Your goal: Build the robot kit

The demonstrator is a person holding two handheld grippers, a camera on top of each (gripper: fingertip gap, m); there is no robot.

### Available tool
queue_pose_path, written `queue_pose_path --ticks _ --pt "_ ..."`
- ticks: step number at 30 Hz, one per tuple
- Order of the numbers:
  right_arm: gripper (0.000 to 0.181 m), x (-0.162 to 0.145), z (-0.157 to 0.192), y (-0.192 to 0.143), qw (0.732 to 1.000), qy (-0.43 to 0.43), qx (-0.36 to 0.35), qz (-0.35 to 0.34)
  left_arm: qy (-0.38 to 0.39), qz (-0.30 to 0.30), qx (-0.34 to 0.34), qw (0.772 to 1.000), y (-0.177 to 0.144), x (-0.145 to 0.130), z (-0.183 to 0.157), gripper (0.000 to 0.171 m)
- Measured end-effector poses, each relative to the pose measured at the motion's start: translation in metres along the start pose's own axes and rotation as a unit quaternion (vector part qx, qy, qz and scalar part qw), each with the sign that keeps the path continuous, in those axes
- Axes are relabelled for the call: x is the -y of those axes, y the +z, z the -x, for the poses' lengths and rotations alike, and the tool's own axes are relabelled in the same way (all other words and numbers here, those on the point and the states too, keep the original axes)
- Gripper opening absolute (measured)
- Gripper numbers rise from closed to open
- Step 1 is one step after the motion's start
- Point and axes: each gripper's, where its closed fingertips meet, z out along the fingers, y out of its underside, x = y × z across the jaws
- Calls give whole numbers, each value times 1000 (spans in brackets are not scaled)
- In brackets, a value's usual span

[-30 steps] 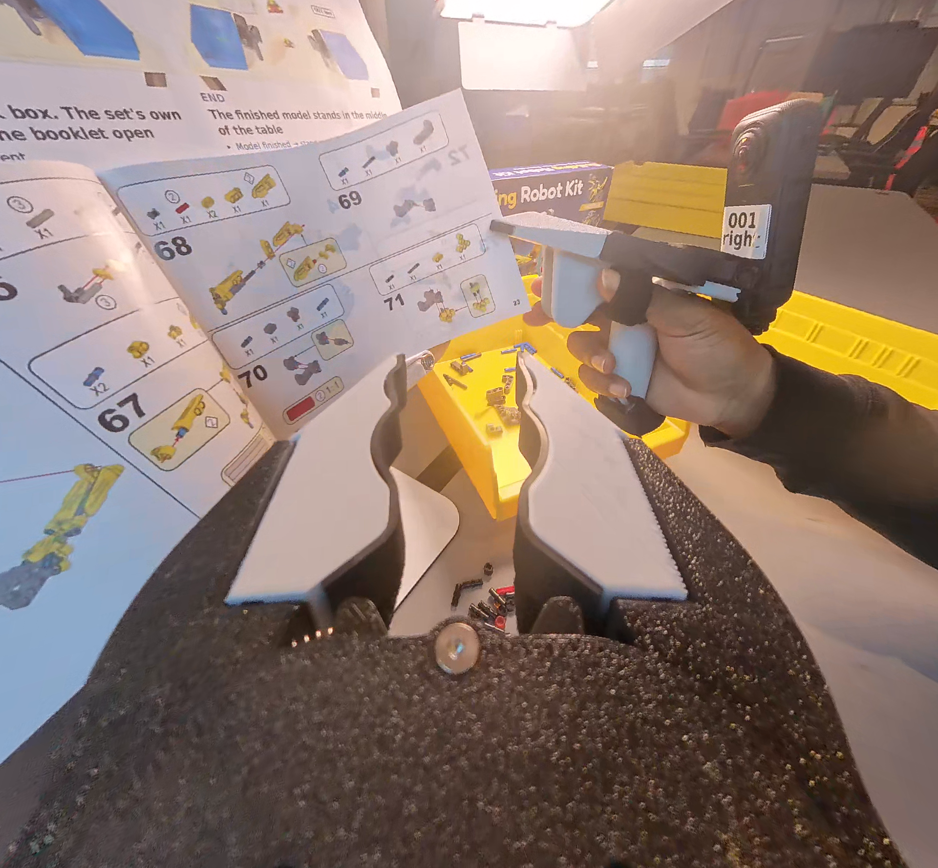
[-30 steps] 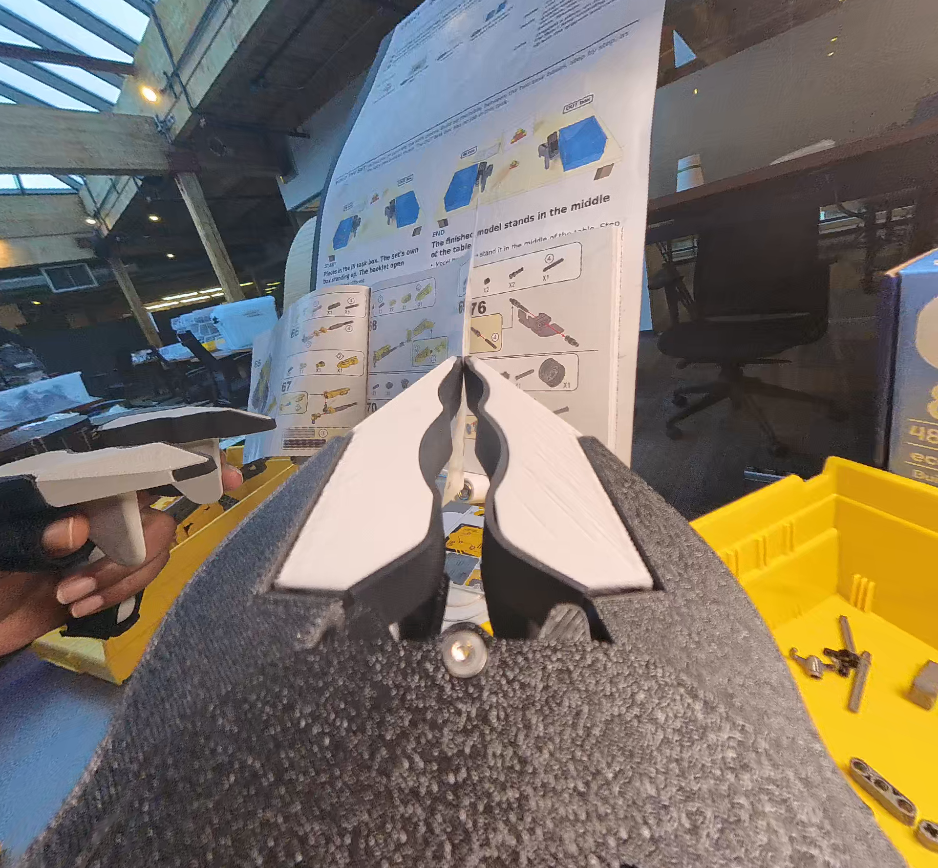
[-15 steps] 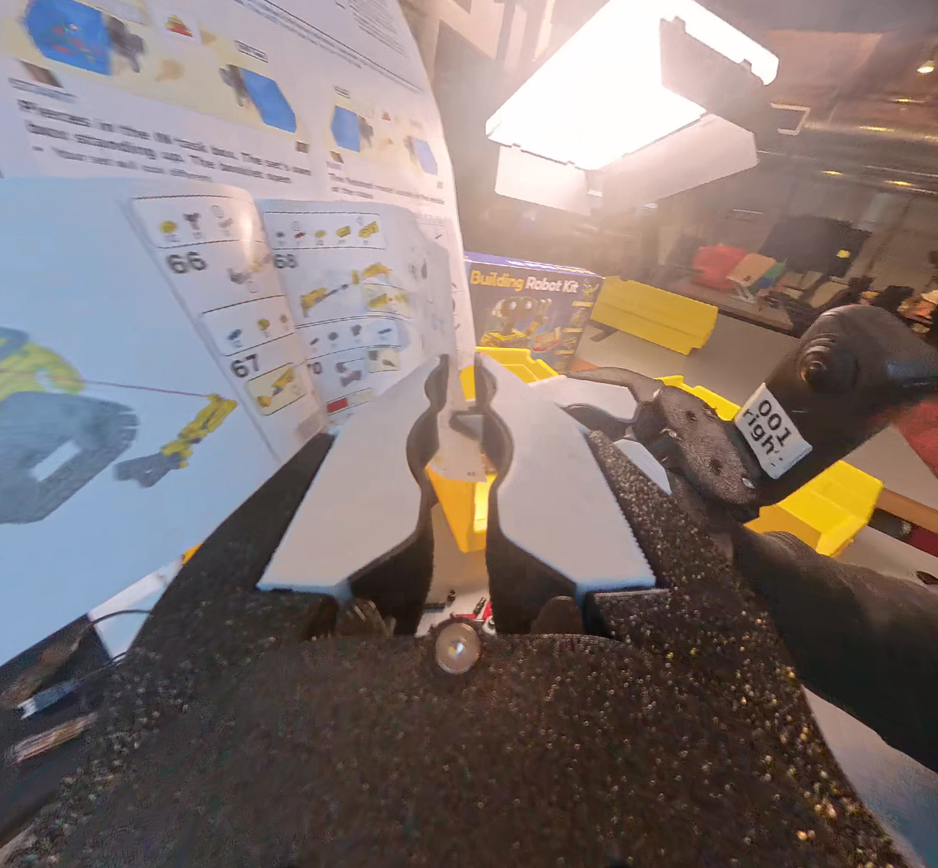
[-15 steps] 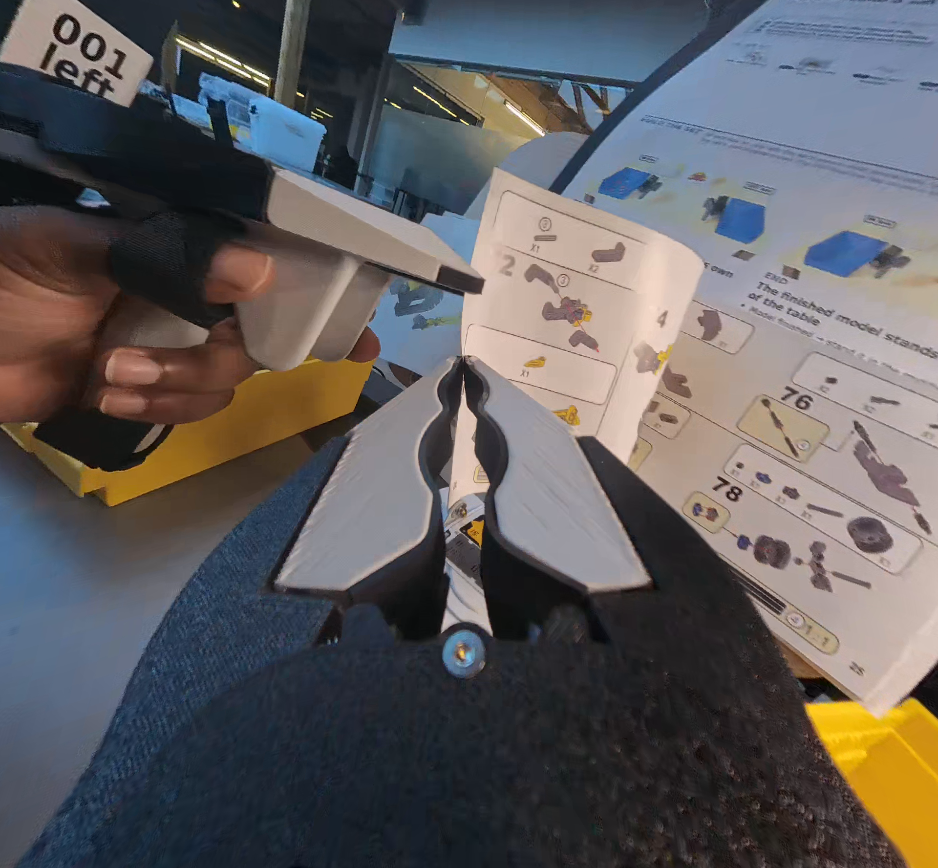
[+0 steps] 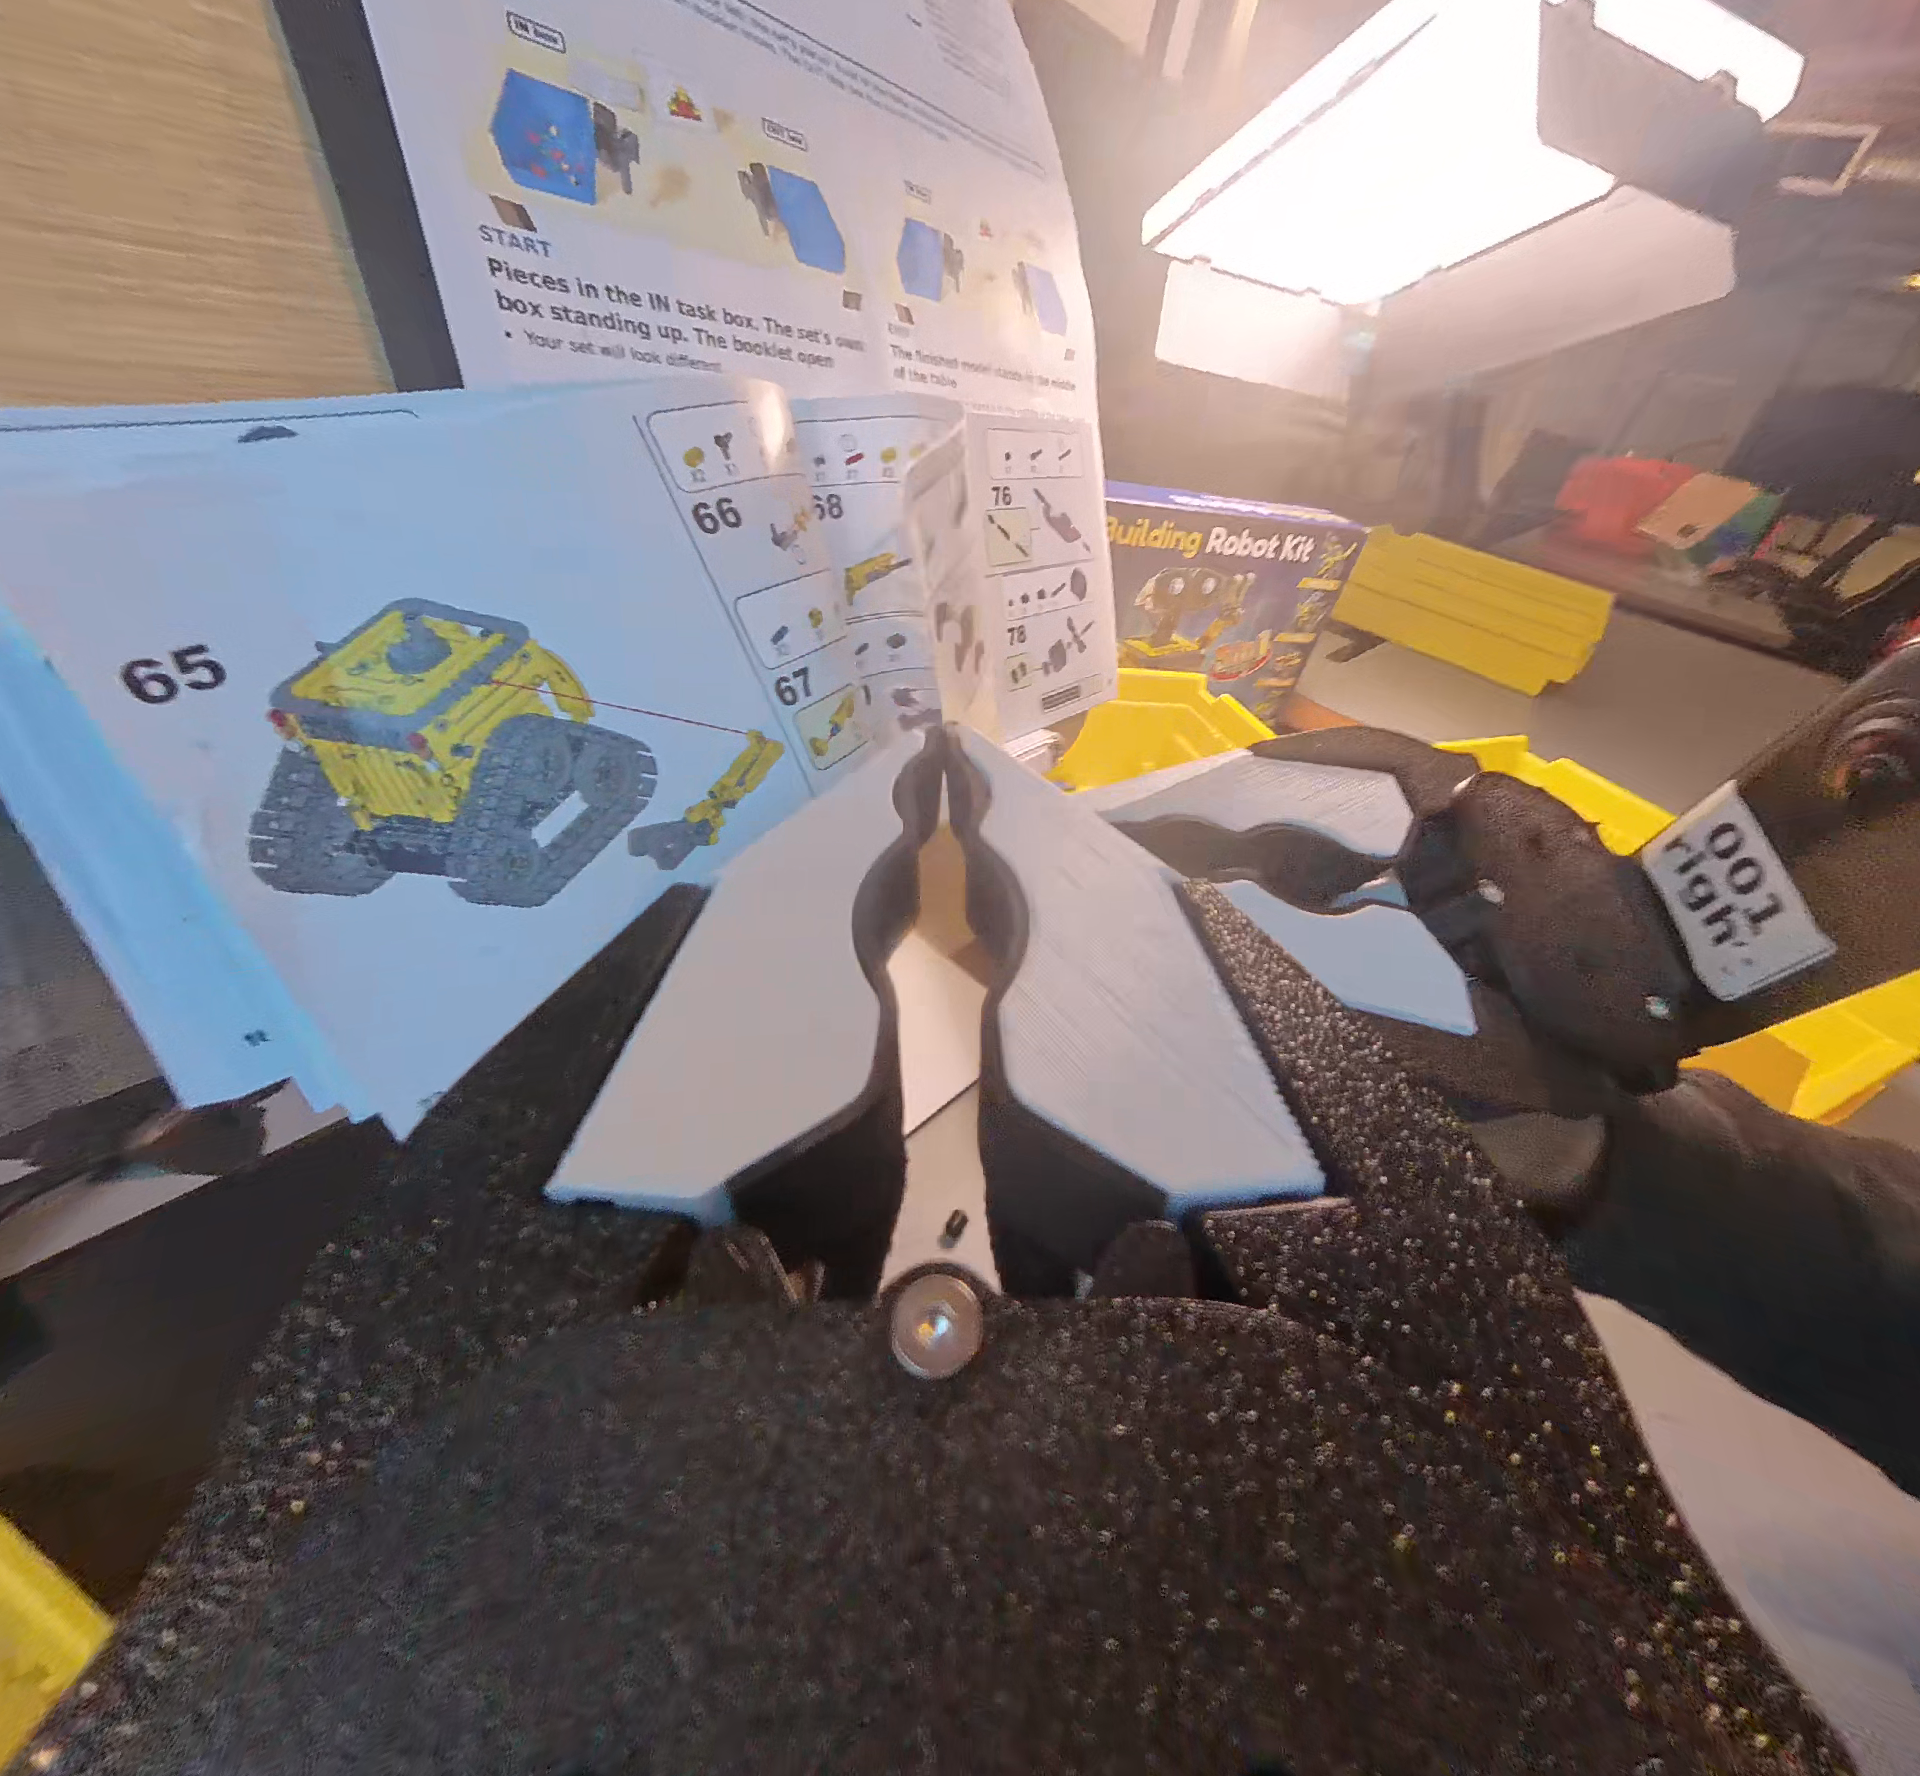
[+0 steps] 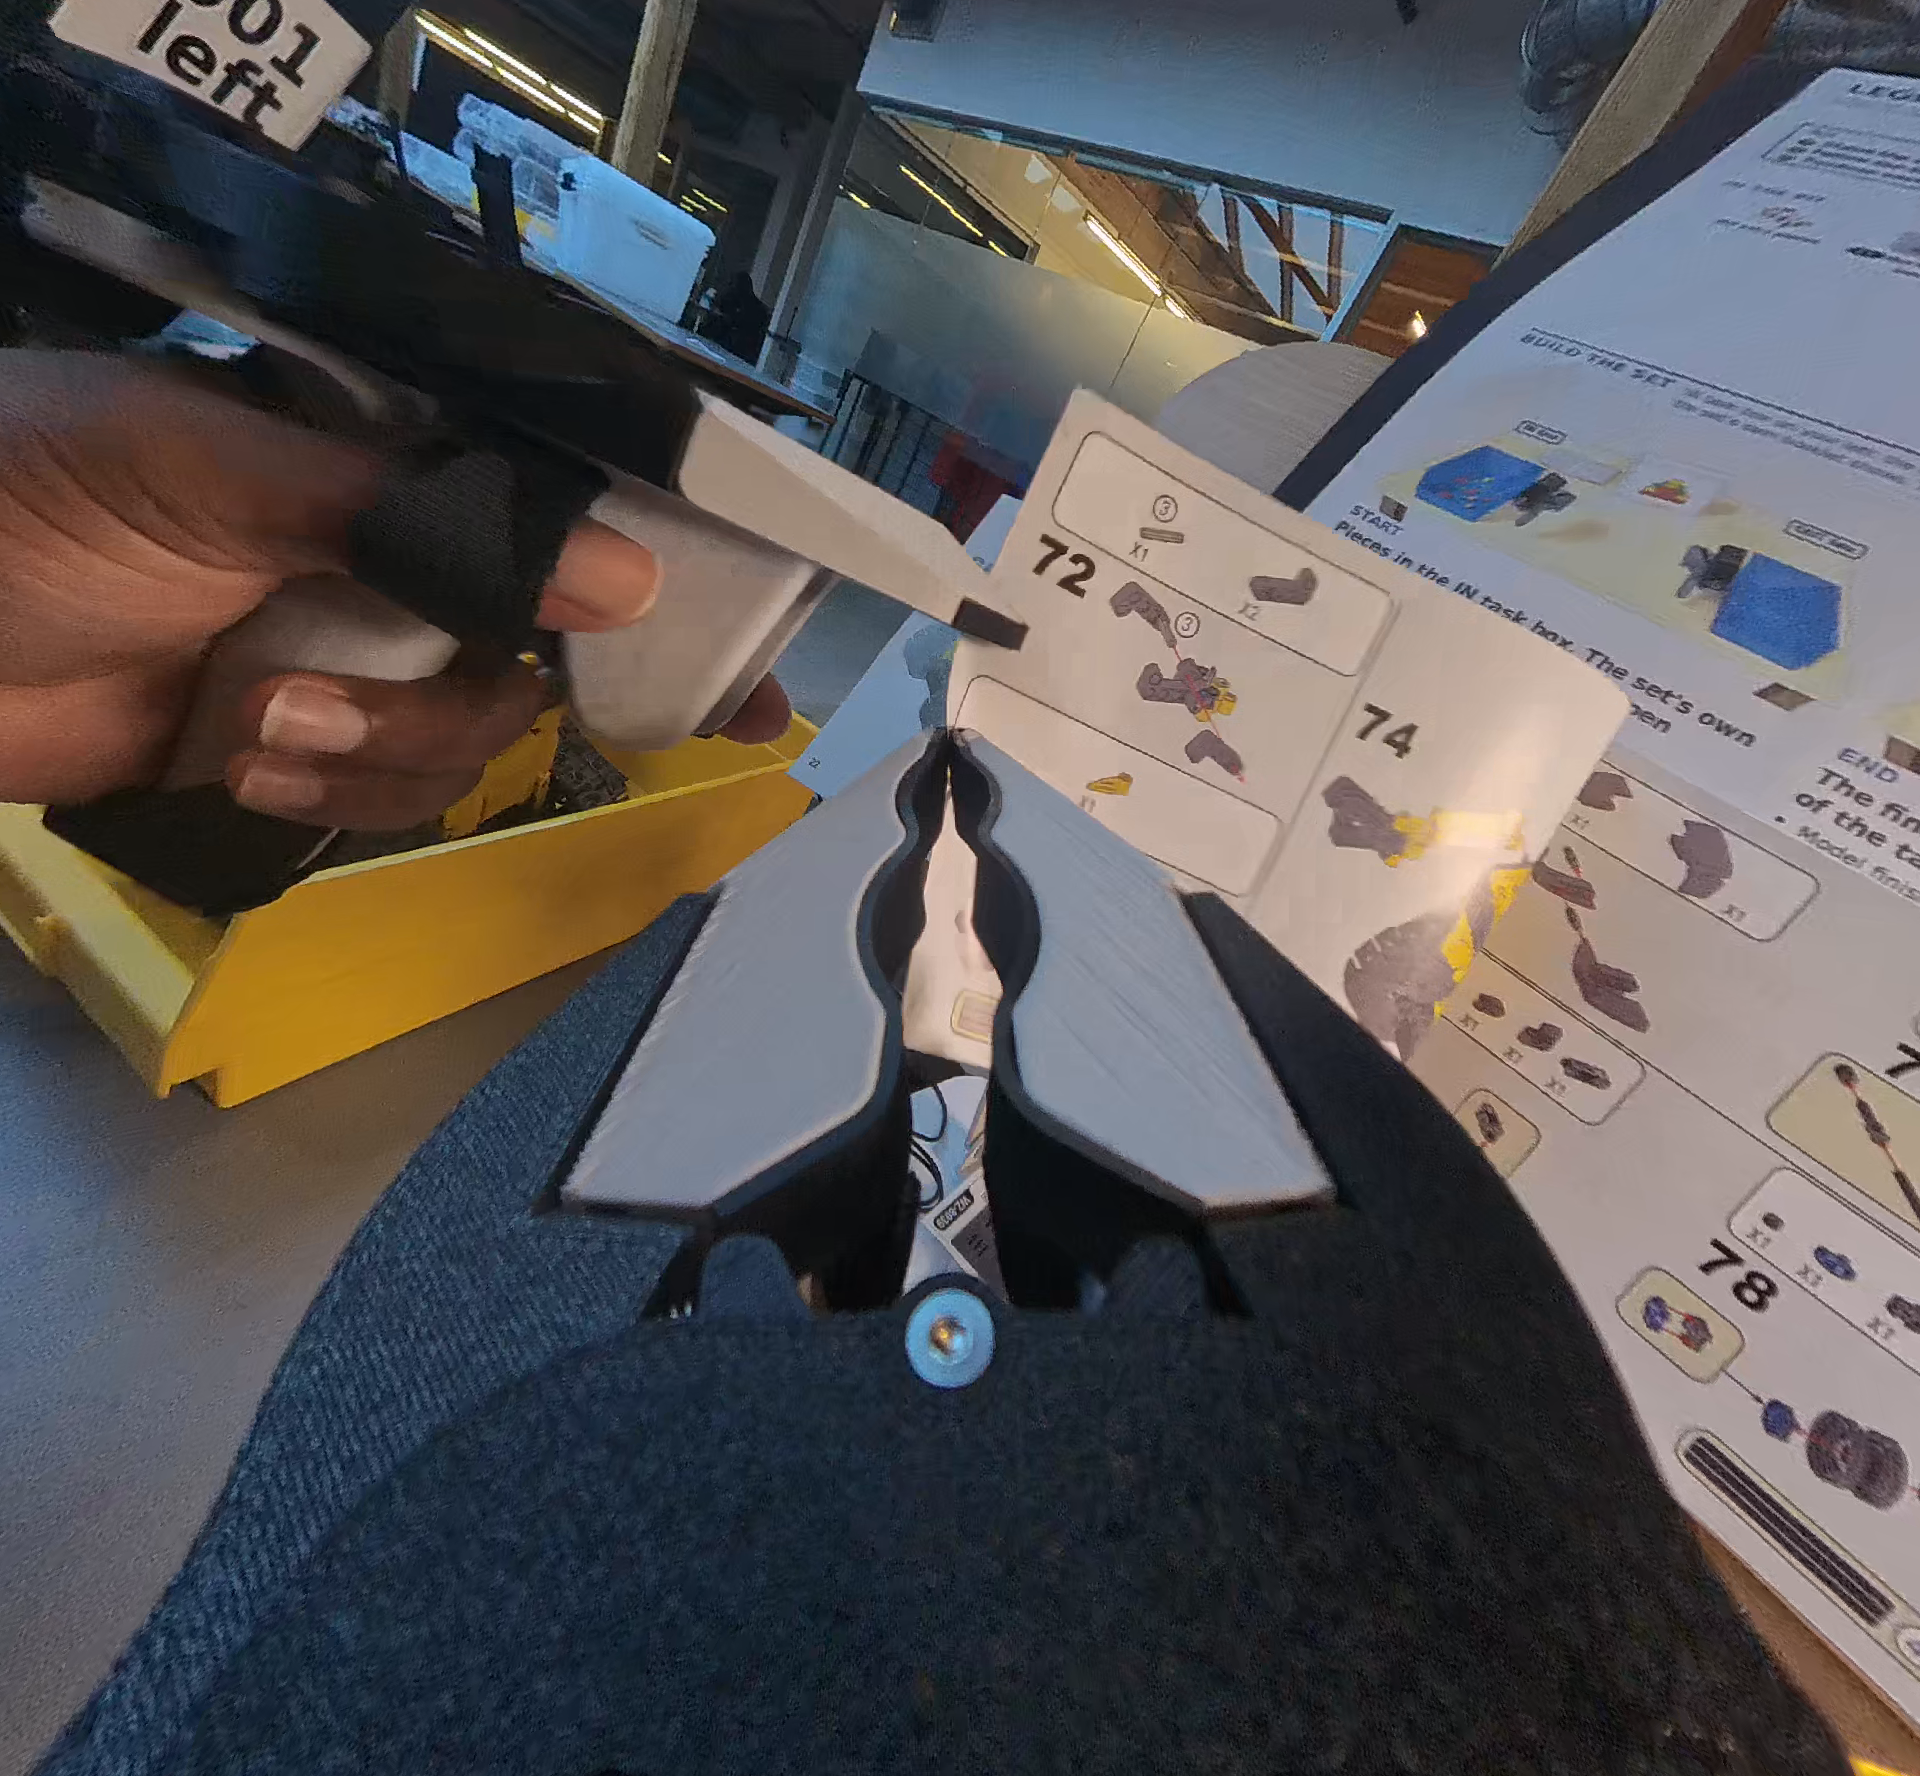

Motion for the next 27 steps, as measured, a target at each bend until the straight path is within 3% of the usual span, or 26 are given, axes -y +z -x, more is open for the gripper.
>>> queue_pose_path --ticks 2,4,7,10,13,18,24,27 --pt "2 3 3 1 1000 -3 8 -2 23 16 24 999 -2 0 13 0" --pt "24 7 3 -4 1000 15 27 -7 54 29 63 996 -11 3 35 0" --pt "42 8 -30 -16 998 58 3 -11 84 50 116 988 -27 10 71 0" --pt "50 -14 -68 -15 993 104 -32 43 75 66 139 985 -34 14 99 0" --pt "52 -38 -85 -2 992 49 -61 101 74 63 143 985 -32 24 112 0" --pt "46 -47 -81 26 987 -8 -73 144 127 87 167 974 -26 46 123 0" --pt "44 -59 -83 44 975 -96 -108 171 149 136 206 958 -21 31 147 0" --pt "47 -60 -85 48 966 -130 -128 183 117 114 214 963 -28 28 146 16"
